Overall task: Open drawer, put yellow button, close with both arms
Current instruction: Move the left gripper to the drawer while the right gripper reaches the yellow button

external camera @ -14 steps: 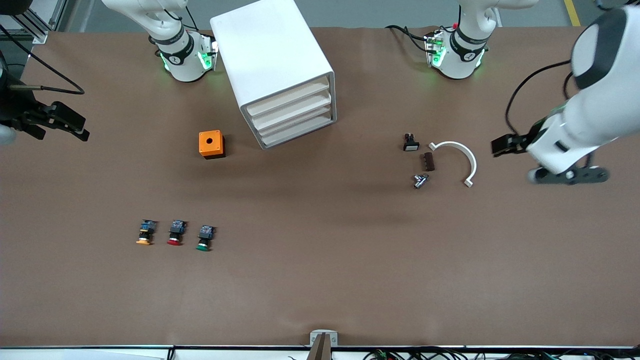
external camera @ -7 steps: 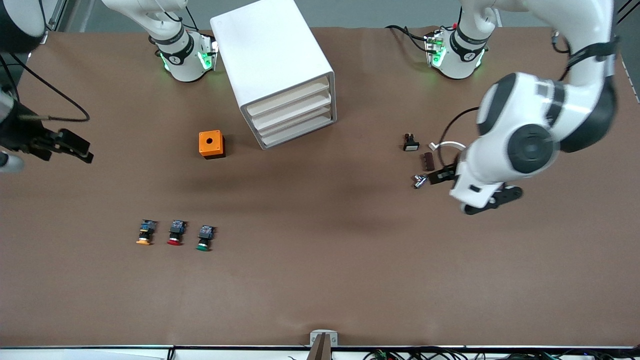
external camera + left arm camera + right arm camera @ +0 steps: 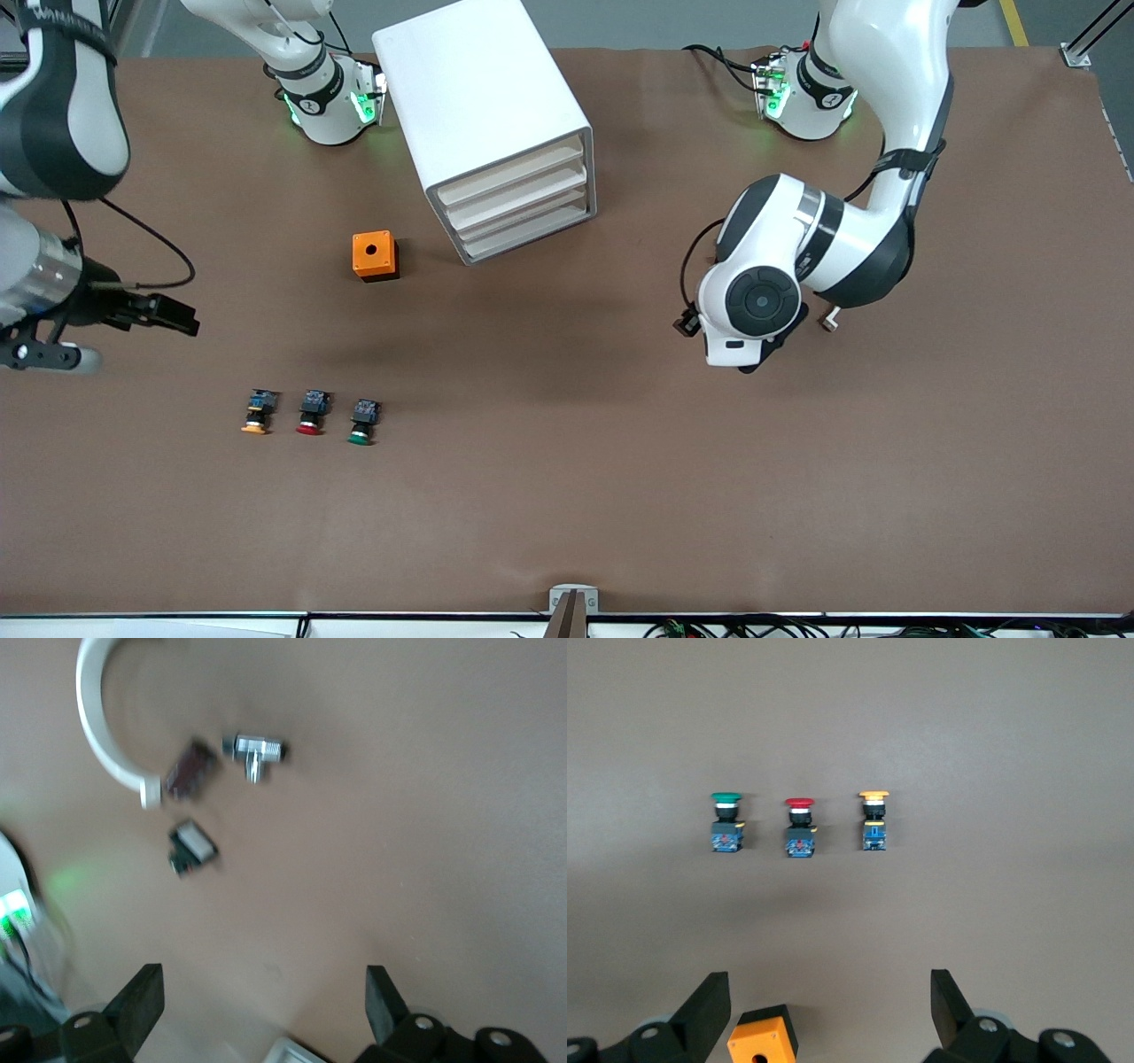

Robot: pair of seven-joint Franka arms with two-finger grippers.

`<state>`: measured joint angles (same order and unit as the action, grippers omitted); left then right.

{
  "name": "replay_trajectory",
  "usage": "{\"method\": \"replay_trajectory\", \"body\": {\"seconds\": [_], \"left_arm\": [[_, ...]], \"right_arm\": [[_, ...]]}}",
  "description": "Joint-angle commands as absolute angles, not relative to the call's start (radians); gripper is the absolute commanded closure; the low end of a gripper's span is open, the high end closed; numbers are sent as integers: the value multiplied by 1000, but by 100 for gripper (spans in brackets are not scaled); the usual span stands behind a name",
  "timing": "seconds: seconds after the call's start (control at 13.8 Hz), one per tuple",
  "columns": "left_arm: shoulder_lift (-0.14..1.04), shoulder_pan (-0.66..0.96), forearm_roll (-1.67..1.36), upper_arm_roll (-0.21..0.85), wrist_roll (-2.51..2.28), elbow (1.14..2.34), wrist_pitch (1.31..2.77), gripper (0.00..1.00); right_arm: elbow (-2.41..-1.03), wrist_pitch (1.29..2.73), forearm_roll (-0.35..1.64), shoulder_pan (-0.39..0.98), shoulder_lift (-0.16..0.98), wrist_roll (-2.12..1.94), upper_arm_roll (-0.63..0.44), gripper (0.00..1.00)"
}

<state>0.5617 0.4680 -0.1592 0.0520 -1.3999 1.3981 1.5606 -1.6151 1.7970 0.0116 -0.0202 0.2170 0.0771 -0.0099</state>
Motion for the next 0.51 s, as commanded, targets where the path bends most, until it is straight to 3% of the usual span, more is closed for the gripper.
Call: {"method": "replay_trajectory", "body": {"seconds": [0.0,0.43], "left_arm": [[580,505,-262,51,-1613,1370,1557,0],[673,531,-716,48,-2079,1371,1557,0]], "right_arm": [[-1611,1842,8,-55,293,77,2,0],[-1612,1945,8,-77,446,75,2,0]]}}
